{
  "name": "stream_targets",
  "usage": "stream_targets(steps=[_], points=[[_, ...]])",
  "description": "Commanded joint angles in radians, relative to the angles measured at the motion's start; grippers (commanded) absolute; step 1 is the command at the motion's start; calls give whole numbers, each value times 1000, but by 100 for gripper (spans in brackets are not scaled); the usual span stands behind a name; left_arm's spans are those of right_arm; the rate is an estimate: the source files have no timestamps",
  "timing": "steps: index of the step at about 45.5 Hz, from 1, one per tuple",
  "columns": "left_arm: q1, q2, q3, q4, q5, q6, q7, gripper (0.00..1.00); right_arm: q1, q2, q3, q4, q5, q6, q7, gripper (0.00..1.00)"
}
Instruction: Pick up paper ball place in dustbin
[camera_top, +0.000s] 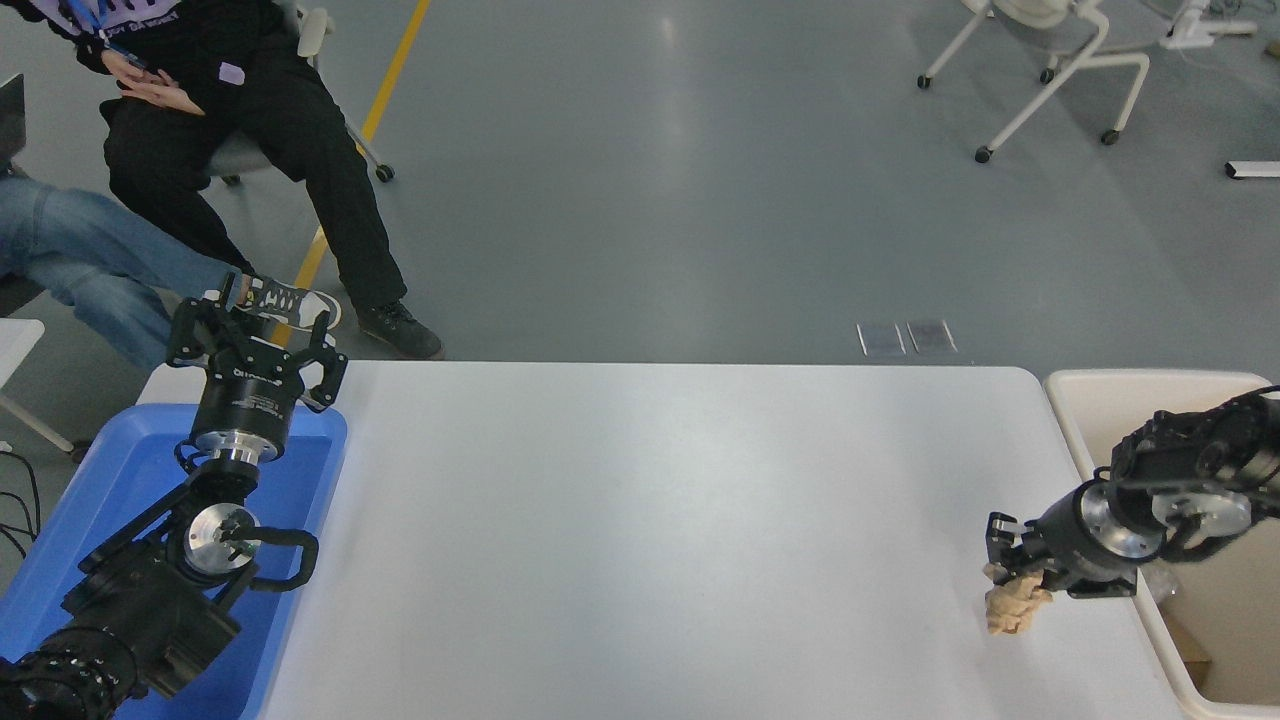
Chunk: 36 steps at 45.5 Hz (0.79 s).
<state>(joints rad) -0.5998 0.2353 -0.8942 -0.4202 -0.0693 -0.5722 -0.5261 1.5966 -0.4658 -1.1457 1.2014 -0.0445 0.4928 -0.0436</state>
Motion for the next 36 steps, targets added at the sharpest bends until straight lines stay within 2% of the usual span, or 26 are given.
stream_targets(steps=[1,5,23,36], points=[[0,1,0,0,0,0,0,99,299,-23,-68,141,14,202,1,0],[0,1,0,0,0,0,0,99,387,-25,-69,150,14,293,1,0],[0,1,0,0,0,0,0,99,724,-25,-94,219,15,293,-1,0],[0,-1,0,0,0,0,0,99,846,-27,-140,257,17,293,2,0]])
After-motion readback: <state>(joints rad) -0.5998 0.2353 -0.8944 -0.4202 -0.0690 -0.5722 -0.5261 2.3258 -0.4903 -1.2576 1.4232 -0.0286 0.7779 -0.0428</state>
